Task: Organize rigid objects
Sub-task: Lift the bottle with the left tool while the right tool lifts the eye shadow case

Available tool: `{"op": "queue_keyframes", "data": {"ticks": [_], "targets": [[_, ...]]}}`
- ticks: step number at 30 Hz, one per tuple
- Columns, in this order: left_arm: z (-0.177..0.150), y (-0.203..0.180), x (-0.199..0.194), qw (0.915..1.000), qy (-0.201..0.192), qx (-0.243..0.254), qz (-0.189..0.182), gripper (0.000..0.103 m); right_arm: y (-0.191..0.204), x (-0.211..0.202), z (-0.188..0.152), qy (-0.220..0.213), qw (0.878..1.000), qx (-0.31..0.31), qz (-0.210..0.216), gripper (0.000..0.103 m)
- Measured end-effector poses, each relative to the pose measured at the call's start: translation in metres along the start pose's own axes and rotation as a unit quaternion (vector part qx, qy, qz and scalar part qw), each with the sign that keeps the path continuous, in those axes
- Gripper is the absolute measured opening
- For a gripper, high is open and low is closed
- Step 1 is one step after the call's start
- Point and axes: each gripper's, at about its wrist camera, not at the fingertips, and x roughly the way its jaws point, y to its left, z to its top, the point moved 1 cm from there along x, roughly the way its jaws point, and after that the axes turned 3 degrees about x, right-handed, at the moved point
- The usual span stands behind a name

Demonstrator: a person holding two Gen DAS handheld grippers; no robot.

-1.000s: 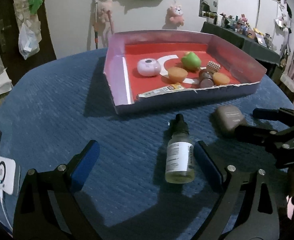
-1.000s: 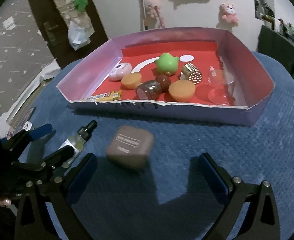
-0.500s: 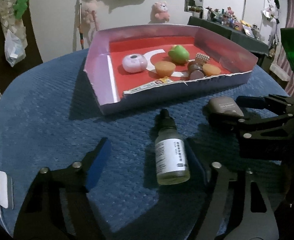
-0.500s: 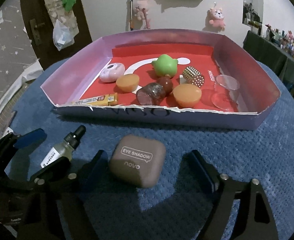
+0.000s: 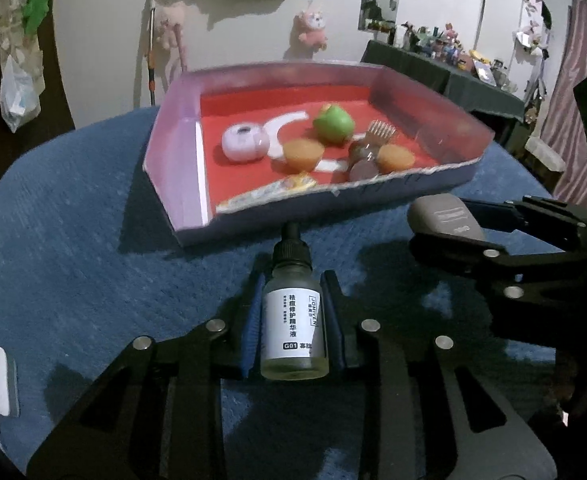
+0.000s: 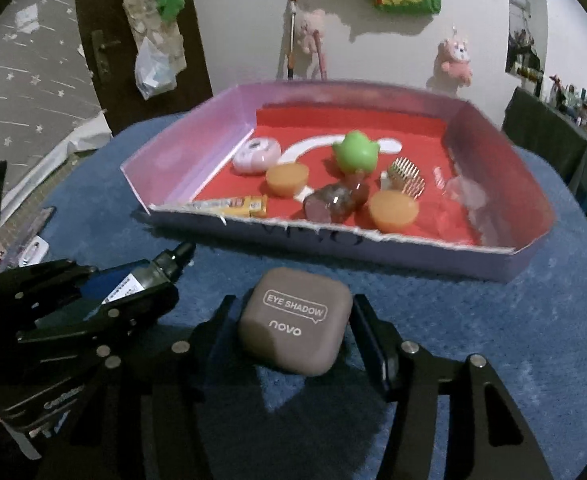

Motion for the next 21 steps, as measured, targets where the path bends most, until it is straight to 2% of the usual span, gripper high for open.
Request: {"op": "queue_keyframes", "data": {"ticks": [8, 21], "targets": [[0.016, -0.015, -0.026, 0.9992, -0.037, 0.013, 0.001, 0.027, -0.010, -0.041, 0.011, -0.035, 0.999, 0.003, 0.005, 0.059], [0.020, -0.028, -0.035, 0.9986, -0.049, 0.021, -0.003, 0.027, -0.020, -0.050, 0.006, -0.036, 0.999, 0.008, 0.003, 0.059]]}}
